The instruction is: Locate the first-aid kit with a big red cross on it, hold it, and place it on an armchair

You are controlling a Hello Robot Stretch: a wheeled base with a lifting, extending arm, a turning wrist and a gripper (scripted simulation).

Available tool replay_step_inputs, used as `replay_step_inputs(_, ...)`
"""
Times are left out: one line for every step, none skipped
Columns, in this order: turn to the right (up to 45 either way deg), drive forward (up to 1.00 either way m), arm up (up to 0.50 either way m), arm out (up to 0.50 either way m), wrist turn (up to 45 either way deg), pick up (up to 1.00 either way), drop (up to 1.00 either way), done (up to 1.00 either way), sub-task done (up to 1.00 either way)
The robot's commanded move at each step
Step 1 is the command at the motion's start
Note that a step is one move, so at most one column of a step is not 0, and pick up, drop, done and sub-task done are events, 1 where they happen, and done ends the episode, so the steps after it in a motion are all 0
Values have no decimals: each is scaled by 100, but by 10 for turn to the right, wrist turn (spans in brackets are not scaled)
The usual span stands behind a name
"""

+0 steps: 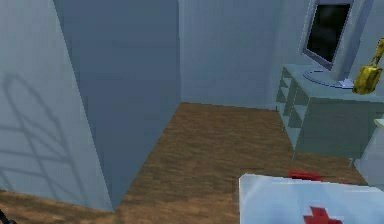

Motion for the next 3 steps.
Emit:
replay_step_inputs(0,0,0,0,-360,0,0,0,0)
replay_step_inputs(0,0,0,-20,0,0,0,0,0)
replay_step_inputs(-450,0,0,0,0,0,0,0,0)
